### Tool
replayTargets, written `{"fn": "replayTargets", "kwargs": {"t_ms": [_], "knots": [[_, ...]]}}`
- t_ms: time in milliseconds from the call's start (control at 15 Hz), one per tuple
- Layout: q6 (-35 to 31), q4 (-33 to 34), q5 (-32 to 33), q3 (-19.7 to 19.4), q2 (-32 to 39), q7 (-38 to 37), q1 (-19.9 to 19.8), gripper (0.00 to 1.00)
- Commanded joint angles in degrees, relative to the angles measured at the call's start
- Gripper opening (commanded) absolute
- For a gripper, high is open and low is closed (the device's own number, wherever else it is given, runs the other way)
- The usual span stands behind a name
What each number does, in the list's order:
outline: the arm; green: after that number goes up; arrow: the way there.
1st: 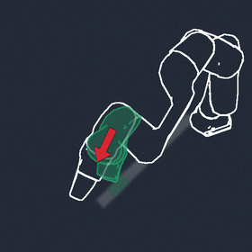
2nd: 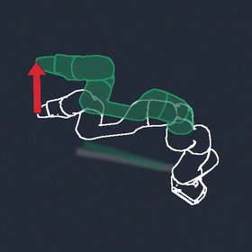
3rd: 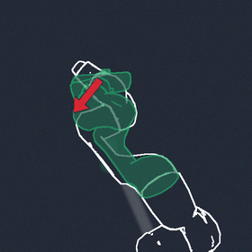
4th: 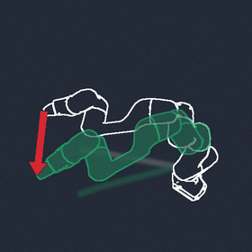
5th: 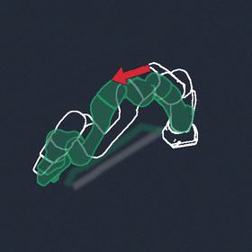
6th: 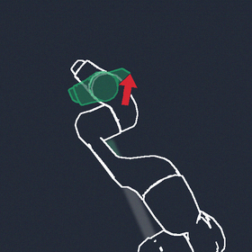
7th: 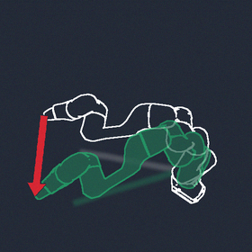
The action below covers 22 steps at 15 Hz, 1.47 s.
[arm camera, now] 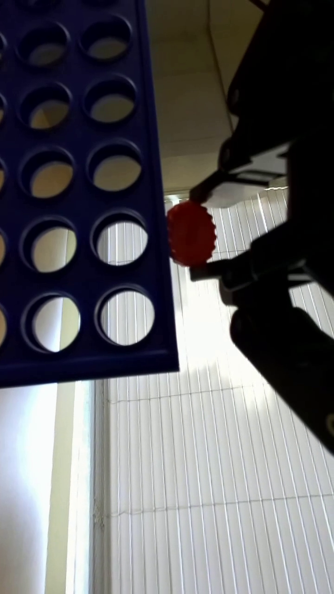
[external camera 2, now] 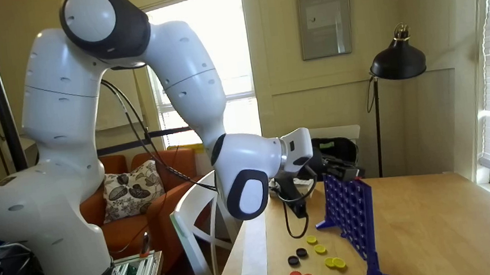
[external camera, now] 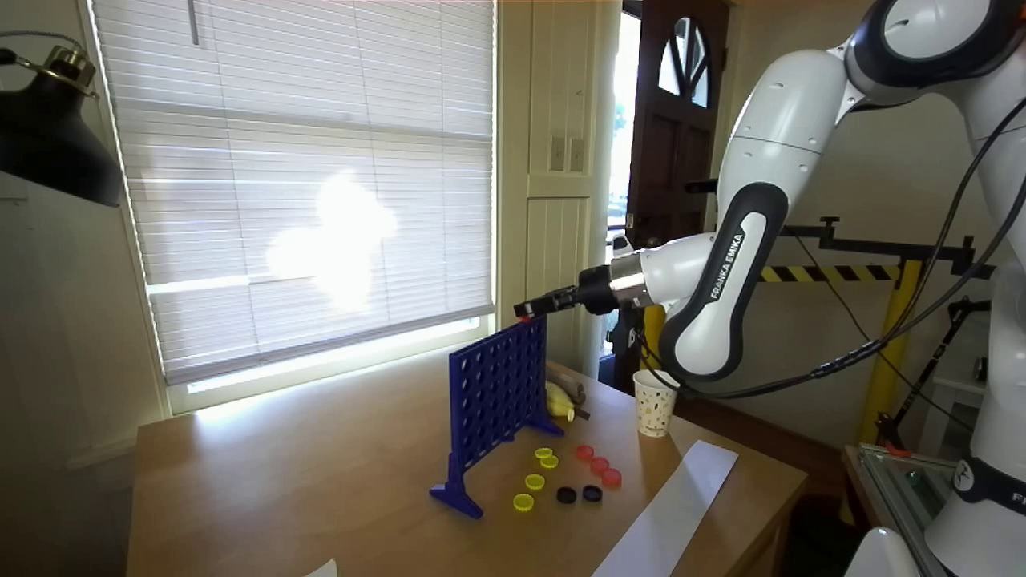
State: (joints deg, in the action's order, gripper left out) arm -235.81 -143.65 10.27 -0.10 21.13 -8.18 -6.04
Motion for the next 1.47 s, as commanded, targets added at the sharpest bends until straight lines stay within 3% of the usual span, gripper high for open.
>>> {"fn": "replayTargets", "kwargs": {"t_ms": [0,1400], "knots": [[-2.9,0.0,-1.9,0.0,1.6,1.9,0.8,0.10],[-4.7,-0.1,-3.0,-0.1,3.0,1.9,0.8,0.10]]}}
